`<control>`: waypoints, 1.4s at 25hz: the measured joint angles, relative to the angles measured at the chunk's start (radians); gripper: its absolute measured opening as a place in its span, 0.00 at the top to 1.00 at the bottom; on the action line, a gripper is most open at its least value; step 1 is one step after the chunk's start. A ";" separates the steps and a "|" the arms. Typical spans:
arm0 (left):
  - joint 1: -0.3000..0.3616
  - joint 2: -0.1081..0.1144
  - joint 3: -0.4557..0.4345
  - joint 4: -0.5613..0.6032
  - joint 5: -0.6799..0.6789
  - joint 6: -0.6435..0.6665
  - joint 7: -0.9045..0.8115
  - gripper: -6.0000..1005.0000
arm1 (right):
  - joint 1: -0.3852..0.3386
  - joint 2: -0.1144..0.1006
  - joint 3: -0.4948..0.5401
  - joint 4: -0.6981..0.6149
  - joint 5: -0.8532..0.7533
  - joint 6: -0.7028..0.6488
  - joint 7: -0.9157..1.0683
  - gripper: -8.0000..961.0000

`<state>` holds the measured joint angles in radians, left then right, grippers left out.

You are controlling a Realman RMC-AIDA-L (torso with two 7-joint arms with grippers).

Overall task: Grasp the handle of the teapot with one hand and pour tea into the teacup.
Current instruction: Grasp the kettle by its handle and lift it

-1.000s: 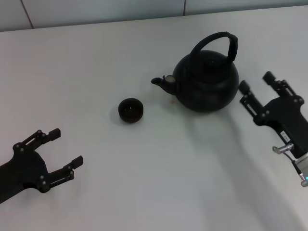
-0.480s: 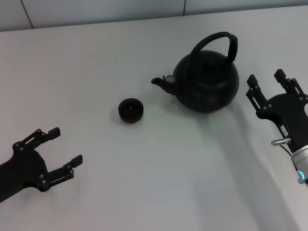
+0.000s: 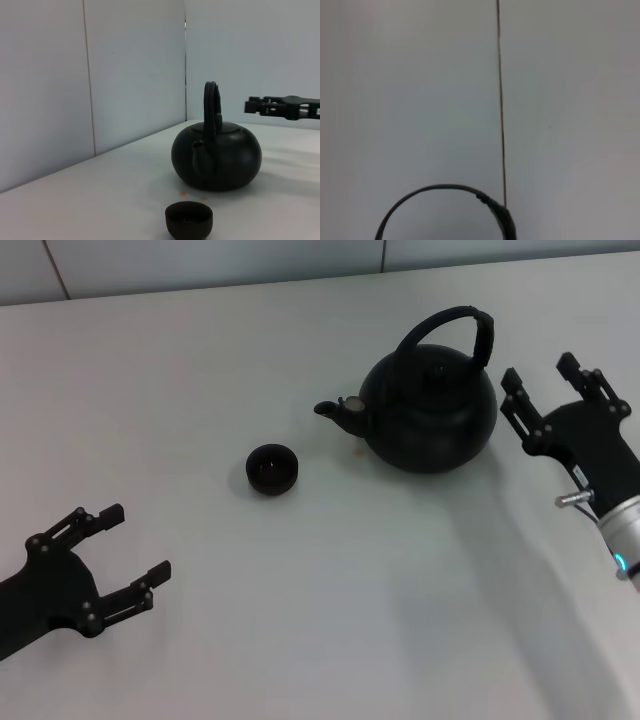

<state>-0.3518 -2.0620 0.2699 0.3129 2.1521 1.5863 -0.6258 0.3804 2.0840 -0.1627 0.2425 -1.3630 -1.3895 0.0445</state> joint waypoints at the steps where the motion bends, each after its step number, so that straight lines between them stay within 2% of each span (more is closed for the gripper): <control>1: 0.000 0.000 0.000 0.000 0.000 -0.001 0.000 0.14 | 0.010 0.000 -0.002 -0.010 0.000 0.014 0.009 0.31; 20: 0.001 -0.003 -0.002 -0.011 0.000 -0.017 0.001 0.14 | 0.127 -0.001 -0.001 -0.072 0.000 0.149 0.027 0.31; 35: 0.005 -0.003 -0.002 -0.012 -0.001 -0.010 0.005 0.14 | 0.147 0.001 0.004 -0.078 0.000 0.174 0.028 0.31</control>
<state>-0.3466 -2.0648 0.2684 0.3006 2.1513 1.5764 -0.6205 0.5277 2.0847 -0.1591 0.1641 -1.3628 -1.2157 0.0721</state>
